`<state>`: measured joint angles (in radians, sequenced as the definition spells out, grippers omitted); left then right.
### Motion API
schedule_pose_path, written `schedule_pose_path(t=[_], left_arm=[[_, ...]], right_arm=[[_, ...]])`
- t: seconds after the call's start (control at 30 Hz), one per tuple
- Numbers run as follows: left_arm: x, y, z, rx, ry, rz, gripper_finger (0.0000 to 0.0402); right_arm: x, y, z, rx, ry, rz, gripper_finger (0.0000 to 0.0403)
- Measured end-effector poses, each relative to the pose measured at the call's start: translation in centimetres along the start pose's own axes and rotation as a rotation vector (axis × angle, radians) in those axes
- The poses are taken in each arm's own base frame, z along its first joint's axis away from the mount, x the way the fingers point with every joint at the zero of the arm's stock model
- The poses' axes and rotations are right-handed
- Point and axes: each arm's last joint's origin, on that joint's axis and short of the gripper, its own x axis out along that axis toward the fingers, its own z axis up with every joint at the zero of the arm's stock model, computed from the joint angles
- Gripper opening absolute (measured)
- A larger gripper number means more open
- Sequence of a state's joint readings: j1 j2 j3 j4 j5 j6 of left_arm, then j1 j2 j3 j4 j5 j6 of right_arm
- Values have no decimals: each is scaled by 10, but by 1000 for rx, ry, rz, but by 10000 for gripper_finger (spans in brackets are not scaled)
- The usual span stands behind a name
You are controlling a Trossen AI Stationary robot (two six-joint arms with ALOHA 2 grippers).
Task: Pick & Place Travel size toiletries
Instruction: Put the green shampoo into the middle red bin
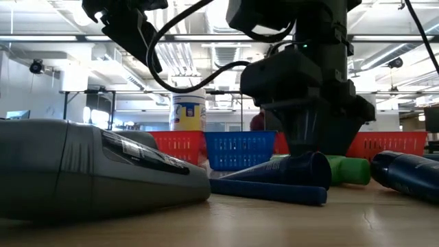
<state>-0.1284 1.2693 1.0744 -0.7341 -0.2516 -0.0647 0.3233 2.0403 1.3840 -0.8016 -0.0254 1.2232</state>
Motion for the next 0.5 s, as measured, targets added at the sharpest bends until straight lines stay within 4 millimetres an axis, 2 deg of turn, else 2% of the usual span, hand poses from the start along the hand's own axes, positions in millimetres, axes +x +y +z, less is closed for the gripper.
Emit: schedule_pose_path(t=[0.2,0.33,0.4,0.5], left_arm=[[0,0,0,3,0,0,259],[0,0,0,4,0,0,259],[0,0,0,4,0,0,259],[0,0,0,4,0,0,259]], right_arm=[[1,-2,-1,-9,5,-17,171],[-8,-1,-1,-52,-7,14,123],[-23,-3,-2,-54,-22,39,112],[-59,-10,0,-8,-88,95,113]])
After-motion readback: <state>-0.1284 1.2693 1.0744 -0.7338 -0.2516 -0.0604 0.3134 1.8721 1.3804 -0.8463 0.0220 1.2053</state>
